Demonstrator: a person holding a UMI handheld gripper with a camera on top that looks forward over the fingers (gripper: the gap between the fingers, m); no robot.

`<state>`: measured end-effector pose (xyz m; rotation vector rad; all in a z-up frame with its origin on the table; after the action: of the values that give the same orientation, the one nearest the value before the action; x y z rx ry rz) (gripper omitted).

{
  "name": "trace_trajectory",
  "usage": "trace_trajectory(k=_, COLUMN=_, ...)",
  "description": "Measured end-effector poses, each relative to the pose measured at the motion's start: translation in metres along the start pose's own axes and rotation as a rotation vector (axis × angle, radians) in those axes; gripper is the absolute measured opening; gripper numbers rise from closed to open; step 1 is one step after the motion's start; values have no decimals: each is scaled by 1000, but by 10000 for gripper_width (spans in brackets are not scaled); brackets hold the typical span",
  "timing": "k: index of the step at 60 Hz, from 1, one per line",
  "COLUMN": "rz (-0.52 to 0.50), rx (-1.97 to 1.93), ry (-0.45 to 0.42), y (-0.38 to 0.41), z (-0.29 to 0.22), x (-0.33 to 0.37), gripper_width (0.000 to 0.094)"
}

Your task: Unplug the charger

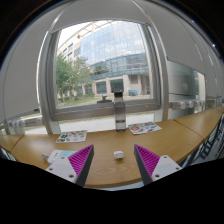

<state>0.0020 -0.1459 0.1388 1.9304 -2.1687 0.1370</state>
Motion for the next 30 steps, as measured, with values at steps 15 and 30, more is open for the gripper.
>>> trace_trajectory(k=15, rz=17, rx=56, ry=47, y=21, z=45, x=48, gripper_width=800)
trace_trajectory(k=30, rz=-4, rx=71, ry=59, y=34, z=59, x=70, gripper_width=801)
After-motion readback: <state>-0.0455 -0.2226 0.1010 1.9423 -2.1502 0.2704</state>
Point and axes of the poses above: the point between the fingertips, and its own axes, seen from behind it with the camera up: y to the left, z down, x backward, against the way the camera looks, the point moved 2 cm from there along x, backward, against the way the camera looks, and after that the axes turned 2 degrees about -y, right-handed, at the moved point
